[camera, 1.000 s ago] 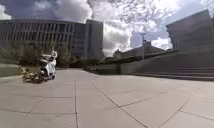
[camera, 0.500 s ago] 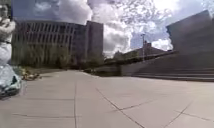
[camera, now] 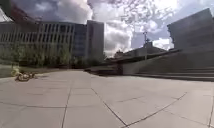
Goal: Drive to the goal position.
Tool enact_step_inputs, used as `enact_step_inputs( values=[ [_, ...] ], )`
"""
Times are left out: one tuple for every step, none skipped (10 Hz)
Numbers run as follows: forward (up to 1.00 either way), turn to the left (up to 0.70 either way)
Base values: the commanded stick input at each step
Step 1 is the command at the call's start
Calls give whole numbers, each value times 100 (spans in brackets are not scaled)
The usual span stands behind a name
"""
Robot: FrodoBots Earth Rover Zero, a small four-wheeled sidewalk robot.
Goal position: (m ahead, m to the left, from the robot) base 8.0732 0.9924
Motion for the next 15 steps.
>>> enact_step_inputs(
  values=[
    [100, 4],
    [100, 37],
    [100, 18],
    [100, 1],
    [100, 1],
    [100, 1],
    [100, 1],
    [100, 1],
    [100, 1],
    [100, 1],
    [100, 1],
    [100, 1],
    [100, 1],
    [100, 1],
    [100, 1]
  ],
)
